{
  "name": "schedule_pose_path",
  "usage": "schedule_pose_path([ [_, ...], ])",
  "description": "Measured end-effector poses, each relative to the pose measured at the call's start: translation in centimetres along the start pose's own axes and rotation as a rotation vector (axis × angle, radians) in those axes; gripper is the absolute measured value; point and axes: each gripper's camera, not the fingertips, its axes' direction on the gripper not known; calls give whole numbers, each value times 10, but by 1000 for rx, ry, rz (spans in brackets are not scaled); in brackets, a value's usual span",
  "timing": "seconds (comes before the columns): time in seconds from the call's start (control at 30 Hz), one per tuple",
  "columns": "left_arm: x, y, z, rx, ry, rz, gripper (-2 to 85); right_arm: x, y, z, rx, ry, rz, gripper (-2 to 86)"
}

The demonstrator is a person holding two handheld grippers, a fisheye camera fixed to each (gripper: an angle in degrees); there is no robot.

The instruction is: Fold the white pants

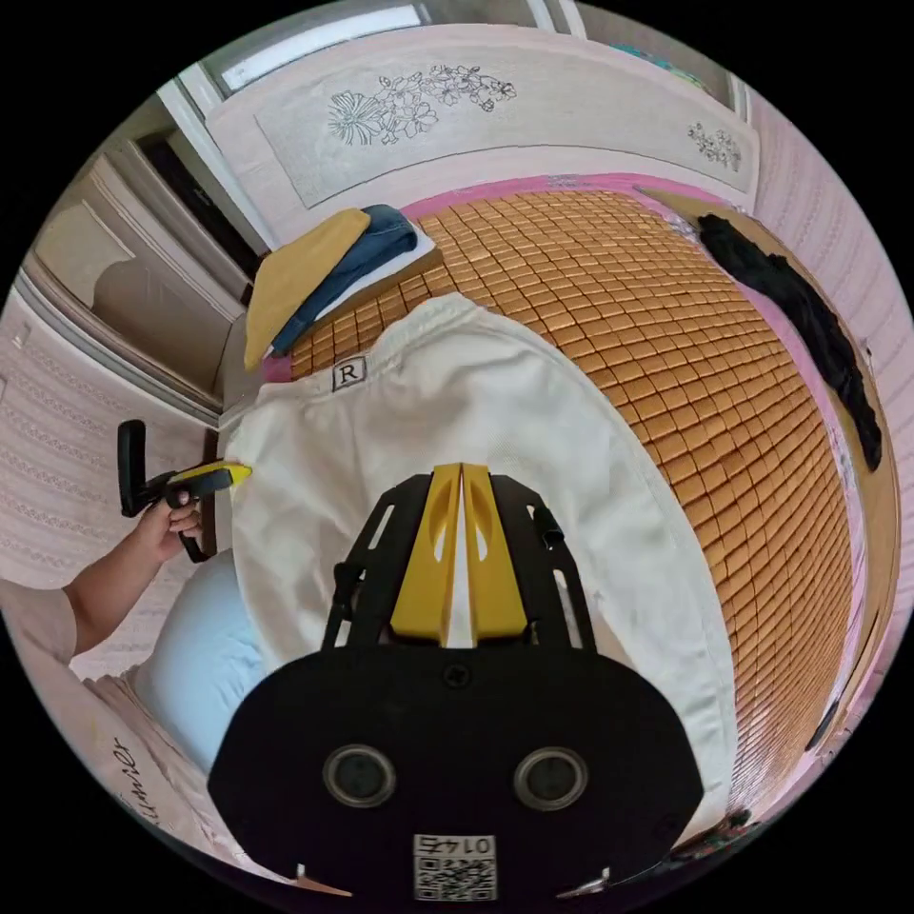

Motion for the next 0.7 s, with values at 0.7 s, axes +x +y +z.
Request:
schedule_pose_path([
  [0.7, 7, -32, -47, 67, 41, 21, 67, 38, -24, 8, 78, -211, 106, -8],
])
